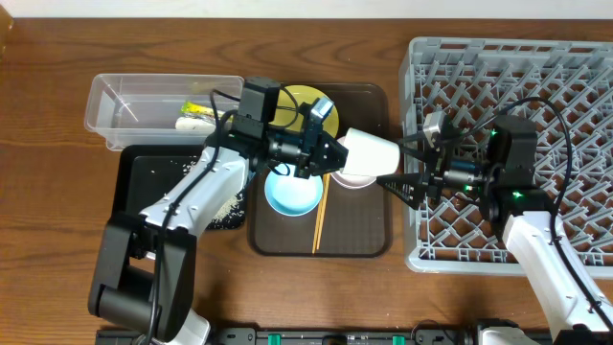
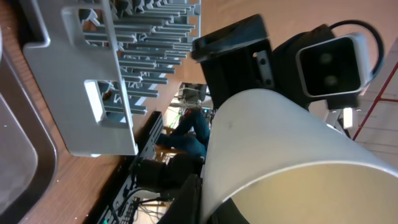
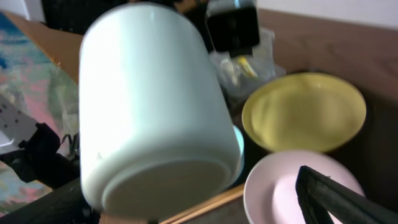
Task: Sort waste into correct bins and load items into the dishwasher rack
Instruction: 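Hand the white cup from the left gripper to the right gripper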
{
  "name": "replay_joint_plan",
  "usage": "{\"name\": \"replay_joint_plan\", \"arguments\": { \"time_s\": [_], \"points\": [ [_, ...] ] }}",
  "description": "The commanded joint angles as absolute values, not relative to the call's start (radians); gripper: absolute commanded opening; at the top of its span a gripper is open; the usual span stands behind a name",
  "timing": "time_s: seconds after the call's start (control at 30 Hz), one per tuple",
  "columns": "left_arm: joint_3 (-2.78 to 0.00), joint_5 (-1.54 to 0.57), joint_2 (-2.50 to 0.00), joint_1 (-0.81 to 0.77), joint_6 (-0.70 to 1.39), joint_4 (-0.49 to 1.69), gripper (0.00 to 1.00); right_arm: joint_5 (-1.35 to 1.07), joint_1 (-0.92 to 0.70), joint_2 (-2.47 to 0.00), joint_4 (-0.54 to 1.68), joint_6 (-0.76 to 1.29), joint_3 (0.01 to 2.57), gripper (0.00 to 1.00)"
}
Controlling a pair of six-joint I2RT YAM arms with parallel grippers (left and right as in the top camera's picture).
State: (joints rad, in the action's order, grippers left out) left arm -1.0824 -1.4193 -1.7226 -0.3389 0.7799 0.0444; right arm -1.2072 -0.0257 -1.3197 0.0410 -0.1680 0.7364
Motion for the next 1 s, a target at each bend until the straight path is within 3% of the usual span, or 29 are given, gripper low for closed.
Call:
{"name": "replay_joint_plan", "arguments": {
  "time_s": [0.0,0.5,0.83,0.9,0.97],
  "points": [
    [-1.090,-1.455,-1.723,-0.355,0.780,0.043,0.06,-1.290,-0.037,-1.322,-0.001,-0.123,0.751,0.93],
    [-1.090,-1.452,-1.723,-0.363,0.781,0.043,0.06,-1.321,-0.090,-1.322,-0.077,-0.120,0.751,0.63],
    [-1.090,-1.451,-1.723,-0.363,0.783,0.043,0.07,-1.317,-0.093,-1.322,-0.079,-0.120,0.751,0.50],
    [-1.090,-1.445,-1.723,-0.363,0.762,0.043,0.13,-1.310,-0.093,-1.322,-0.075,-0.120,0.751,0.47],
    [-1.090,-1.420,-1.723,-0.363,0.700,0.044,0.29,-1.291,-0.091,-1.322,-0.071,-0.108,0.751,0.44]
  ]
}}
